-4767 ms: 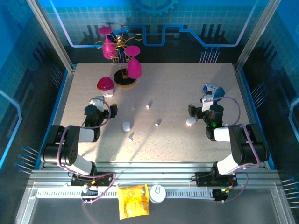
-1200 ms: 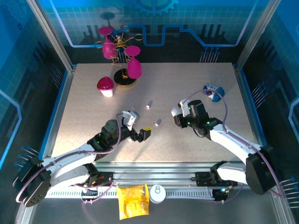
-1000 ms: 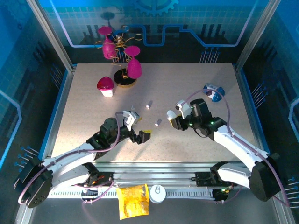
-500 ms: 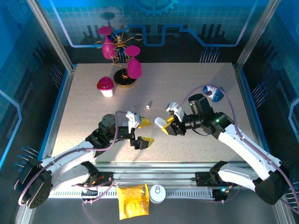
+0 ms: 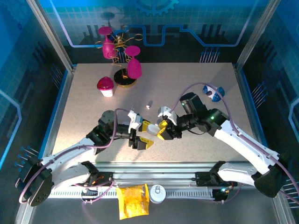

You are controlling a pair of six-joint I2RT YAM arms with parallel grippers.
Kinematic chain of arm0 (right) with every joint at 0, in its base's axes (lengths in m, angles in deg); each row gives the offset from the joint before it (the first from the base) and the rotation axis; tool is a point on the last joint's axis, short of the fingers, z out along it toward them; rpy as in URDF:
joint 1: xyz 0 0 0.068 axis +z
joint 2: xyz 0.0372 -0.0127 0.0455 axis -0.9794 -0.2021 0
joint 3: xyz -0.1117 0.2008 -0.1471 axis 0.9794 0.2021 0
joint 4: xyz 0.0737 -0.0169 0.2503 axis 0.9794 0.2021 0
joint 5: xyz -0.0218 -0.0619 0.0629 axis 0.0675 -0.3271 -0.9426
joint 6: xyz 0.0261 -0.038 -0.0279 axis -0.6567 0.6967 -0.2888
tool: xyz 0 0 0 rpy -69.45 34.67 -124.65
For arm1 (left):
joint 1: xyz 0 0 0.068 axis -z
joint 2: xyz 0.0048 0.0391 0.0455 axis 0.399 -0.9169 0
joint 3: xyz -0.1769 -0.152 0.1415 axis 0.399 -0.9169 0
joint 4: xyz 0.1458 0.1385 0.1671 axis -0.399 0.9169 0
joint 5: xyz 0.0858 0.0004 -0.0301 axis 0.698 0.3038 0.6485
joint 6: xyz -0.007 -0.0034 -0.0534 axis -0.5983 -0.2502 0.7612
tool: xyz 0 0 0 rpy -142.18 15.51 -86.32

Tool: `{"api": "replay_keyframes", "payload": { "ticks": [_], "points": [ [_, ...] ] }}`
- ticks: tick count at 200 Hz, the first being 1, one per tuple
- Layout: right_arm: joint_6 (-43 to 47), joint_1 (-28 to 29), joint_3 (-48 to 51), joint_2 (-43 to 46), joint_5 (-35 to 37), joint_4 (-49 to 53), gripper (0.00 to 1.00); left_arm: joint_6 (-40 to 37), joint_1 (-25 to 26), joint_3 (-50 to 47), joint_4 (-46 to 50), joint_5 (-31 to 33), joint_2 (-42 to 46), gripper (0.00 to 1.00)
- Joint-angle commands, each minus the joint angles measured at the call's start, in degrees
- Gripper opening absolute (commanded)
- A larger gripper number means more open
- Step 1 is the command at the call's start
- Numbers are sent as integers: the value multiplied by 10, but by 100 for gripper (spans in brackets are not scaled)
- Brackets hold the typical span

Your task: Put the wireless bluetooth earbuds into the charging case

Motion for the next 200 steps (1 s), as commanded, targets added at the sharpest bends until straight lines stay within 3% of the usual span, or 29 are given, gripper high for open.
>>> {"api": "replay_keyframes", "payload": {
  "ticks": [1,60,104,166,173,200],
  "points": [
    [25,7,-23,-9,-12,20,27,9,-3,11,-31,-24,2,71],
    [35,7,-33,-19,-11,32,26,21,-4,12,-53,-16,-11,54],
    [41,7,-36,-21,-11,39,26,43,-3,12,-80,-18,-21,53],
    [38,7,-34,-16,-7,39,27,43,-3,11,-84,-25,-21,34],
    [37,7,-34,-15,-5,38,30,41,-3,10,-86,-25,-21,33],
    [25,6,-24,-5,2,19,58,35,-3,7,-91,-25,-23,30]
  ]
}}
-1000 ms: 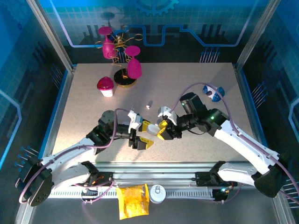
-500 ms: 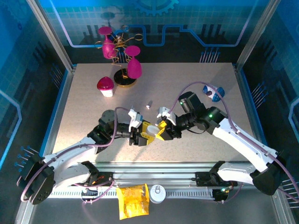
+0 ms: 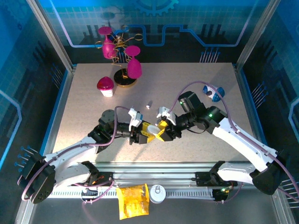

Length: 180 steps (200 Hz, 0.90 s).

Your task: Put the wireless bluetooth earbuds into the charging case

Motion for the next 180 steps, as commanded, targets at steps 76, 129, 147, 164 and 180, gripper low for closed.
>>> {"api": "replay_keyframes", "payload": {
  "ticks": [76,129,147,164,180],
  "points": [
    [-40,-13,34,49,48,-65,72,-24,1,-5,-41,-27,3,29],
    [-73,-36,49,69,65,-100,72,-34,1,-7,-42,-29,2,29],
    [-85,-46,53,73,70,-110,72,-35,1,-6,-42,-30,1,29],
    [-92,-52,57,76,71,-120,72,-38,2,-8,-43,-29,2,29],
    [-96,-55,59,77,68,-126,72,-40,1,-11,-44,-27,2,29]
  ]
}}
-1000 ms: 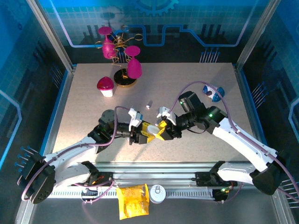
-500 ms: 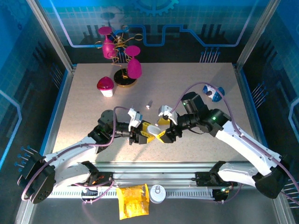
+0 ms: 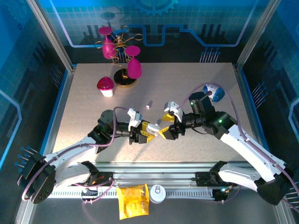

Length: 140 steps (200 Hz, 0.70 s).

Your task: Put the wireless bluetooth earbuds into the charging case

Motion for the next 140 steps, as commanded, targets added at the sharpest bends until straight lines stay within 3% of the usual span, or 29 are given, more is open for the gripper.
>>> {"api": "replay_keyframes", "payload": {
  "ticks": [1,41,76,109,140],
  "points": [
    [-20,-14,11,2,27,-38,72,-22,4,-6,-26,-27,2,29],
    [-23,-15,14,4,24,-47,74,-28,4,-10,-30,-20,-2,29],
    [-24,-16,28,24,-9,-70,82,-38,0,-21,-43,22,-5,29],
    [-77,-34,78,72,-31,-170,87,-32,-16,-39,-87,61,-4,29],
    [-183,-92,151,108,-32,-311,89,-24,-28,-51,-114,85,1,29]
  ]
}}
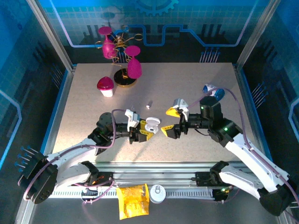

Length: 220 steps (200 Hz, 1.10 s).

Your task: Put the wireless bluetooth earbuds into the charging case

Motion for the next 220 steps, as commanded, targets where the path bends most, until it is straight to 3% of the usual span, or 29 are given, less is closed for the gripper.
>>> {"api": "replay_keyframes", "payload": {
  "ticks": [1,18,34,51,111,138,220],
  "points": [
    [-97,-43,46,21,-12,-140,89,-6,-11,-12,-53,29,3,29],
    [-150,-75,76,12,45,-185,88,-4,-12,-15,-56,36,9,29],
    [-175,-91,86,-18,129,-179,88,-4,-13,-18,-61,37,12,29],
    [-186,-100,81,-75,167,-167,87,-2,-13,-19,-67,37,14,29],
    [-193,-69,-13,-346,149,-173,85,6,-13,-22,-81,34,12,29],
    [-198,-54,-120,-480,128,-122,83,8,-13,-26,-85,35,12,29],
    [-204,-22,-373,-722,127,-23,62,8,-15,-42,-104,59,6,28]
  ]
}}
